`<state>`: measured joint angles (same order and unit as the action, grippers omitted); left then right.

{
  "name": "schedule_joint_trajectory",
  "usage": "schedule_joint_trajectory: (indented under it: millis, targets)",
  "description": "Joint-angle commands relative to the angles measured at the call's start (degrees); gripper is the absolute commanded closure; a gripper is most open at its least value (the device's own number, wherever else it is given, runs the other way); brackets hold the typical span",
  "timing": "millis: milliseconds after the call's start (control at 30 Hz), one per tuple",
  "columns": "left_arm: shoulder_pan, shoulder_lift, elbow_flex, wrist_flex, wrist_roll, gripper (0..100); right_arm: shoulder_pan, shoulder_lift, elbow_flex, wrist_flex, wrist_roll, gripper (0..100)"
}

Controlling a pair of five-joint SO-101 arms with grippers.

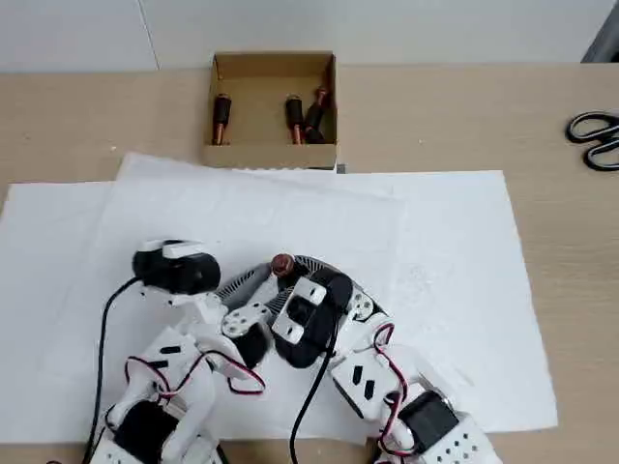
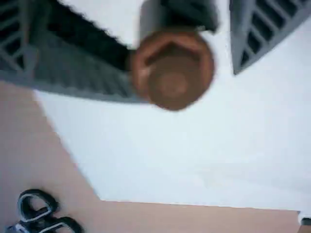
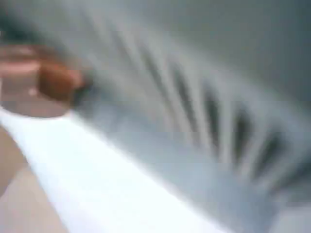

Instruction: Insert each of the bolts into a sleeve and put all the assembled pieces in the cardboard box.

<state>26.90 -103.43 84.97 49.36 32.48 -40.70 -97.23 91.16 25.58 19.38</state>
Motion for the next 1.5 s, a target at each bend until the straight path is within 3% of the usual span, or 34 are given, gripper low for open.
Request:
schedule_joint_trajectory:
  millis: [0, 400, 533, 600, 767, 967, 1067, 1233, 1467]
  targets:
    - [-1.8, -0.4, -0.9, 0.2, -2.4, 75, -0.2, -0.7, -0.6, -2.0, 0.5, 99.5]
    - [-3.4, -0.4, -7.3, 1.9, -3.7, 76, 5.7, -0.7, -0.6, -2.0, 0.1, 99.5]
    - [-7.8, -0.4, -9.2, 1.9, -4.0, 91, 8.1, -0.3, -0.6, -1.7, -3.4, 99.5]
    - [-11.7, -0.4, -8.7, 2.0, -6.7, 100, 10.4, -0.2, -0.6, 1.4, -4.7, 99.6]
    - [-20.0, -0.4, -3.3, 0.7, -14.6, 99, 18.3, -0.3, -1.1, 5.1, -10.1, 99.6]
    - [-20.9, -0.4, 8.7, -0.2, -24.6, 99, 22.5, -0.1, -2.6, 10.2, -19.0, 99.6]
    - [-21.0, -0.4, 11.2, -0.4, -26.4, 99, 22.5, 0.8, -5.8, 13.4, -21.5, 99.6]
    - [-21.2, -0.2, 11.3, -1.8, -26.5, 99, 22.7, 12.7, -15.9, 12.6, -21.6, 99.6]
    - [-21.1, -0.4, 11.3, 0.4, -26.4, 99, 22.8, 45.8, -44.0, 9.5, -21.7, 99.6]
